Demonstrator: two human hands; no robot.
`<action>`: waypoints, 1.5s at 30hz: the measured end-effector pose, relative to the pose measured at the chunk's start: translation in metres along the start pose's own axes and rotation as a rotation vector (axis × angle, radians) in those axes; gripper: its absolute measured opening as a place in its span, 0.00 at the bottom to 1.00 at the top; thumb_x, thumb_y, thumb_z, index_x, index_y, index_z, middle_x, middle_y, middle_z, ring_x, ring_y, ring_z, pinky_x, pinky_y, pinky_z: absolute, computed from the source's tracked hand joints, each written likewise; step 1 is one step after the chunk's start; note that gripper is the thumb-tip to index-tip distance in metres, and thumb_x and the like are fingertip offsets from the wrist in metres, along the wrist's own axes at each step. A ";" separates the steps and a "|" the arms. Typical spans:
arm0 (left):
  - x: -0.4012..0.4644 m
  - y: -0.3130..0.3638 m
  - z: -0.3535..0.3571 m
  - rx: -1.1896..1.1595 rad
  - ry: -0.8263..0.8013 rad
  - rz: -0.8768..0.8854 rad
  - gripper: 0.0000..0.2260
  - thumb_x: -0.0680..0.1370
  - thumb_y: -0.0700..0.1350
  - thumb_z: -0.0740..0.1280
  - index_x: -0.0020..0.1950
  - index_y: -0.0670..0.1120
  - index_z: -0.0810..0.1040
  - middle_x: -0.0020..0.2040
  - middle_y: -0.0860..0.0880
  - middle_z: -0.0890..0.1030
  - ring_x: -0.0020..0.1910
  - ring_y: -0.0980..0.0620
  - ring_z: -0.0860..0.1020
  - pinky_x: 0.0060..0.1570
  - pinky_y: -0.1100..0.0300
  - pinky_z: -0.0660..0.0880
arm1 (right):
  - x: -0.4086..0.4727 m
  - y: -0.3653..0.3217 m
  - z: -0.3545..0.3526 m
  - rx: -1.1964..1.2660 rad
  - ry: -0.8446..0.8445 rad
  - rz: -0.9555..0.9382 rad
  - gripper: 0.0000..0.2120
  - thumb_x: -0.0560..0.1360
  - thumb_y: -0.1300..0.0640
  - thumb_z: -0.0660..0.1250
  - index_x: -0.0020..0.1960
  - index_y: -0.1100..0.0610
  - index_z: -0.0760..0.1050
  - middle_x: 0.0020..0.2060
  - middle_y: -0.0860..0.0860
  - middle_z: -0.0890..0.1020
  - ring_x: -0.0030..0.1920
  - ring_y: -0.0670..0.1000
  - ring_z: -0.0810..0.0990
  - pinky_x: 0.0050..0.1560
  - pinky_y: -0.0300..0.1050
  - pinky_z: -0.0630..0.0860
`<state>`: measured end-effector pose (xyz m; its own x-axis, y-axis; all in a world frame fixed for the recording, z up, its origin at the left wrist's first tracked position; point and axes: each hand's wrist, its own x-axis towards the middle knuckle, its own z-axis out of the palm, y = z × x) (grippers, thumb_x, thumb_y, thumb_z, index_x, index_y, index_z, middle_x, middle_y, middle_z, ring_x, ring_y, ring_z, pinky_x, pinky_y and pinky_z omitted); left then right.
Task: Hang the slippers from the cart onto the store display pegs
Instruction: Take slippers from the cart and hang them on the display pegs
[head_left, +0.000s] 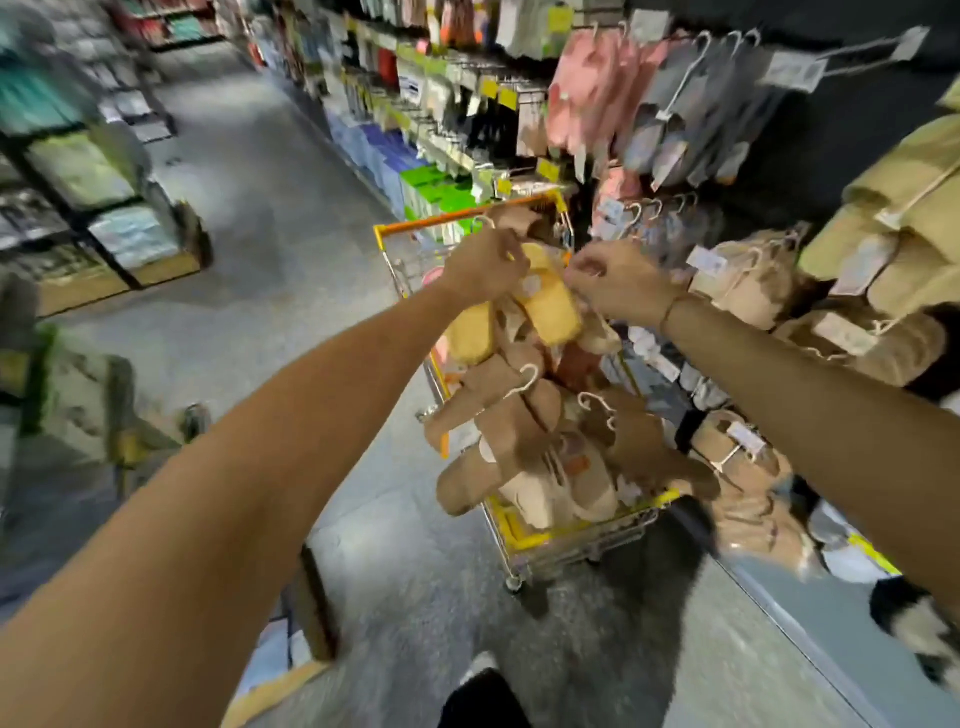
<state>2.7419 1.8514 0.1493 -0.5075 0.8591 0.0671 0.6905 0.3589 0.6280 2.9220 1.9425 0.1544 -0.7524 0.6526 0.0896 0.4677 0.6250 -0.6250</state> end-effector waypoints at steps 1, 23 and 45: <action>-0.006 -0.023 0.007 0.032 -0.031 -0.035 0.06 0.78 0.48 0.67 0.48 0.48 0.83 0.49 0.49 0.84 0.52 0.49 0.81 0.47 0.60 0.73 | -0.003 0.002 0.023 0.004 -0.044 0.041 0.13 0.79 0.52 0.67 0.45 0.61 0.80 0.42 0.59 0.80 0.45 0.59 0.77 0.47 0.53 0.74; 0.023 -0.189 0.137 0.316 -0.216 0.334 0.32 0.75 0.58 0.45 0.73 0.48 0.71 0.59 0.38 0.75 0.55 0.35 0.74 0.52 0.45 0.73 | 0.060 0.064 0.210 0.037 0.107 0.819 0.16 0.80 0.51 0.65 0.55 0.65 0.78 0.53 0.62 0.81 0.55 0.63 0.79 0.48 0.50 0.73; 0.098 0.123 0.014 -0.954 -0.474 0.446 0.36 0.67 0.46 0.83 0.68 0.46 0.67 0.62 0.44 0.80 0.58 0.51 0.82 0.49 0.62 0.80 | -0.034 -0.080 -0.183 -0.115 0.656 0.244 0.16 0.80 0.50 0.66 0.37 0.58 0.81 0.28 0.50 0.75 0.29 0.44 0.70 0.35 0.41 0.68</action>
<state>2.7844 1.9847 0.2225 0.0674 0.9635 0.2591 -0.0128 -0.2589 0.9658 2.9950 1.9484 0.3434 -0.2020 0.8805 0.4289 0.6604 0.4458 -0.6042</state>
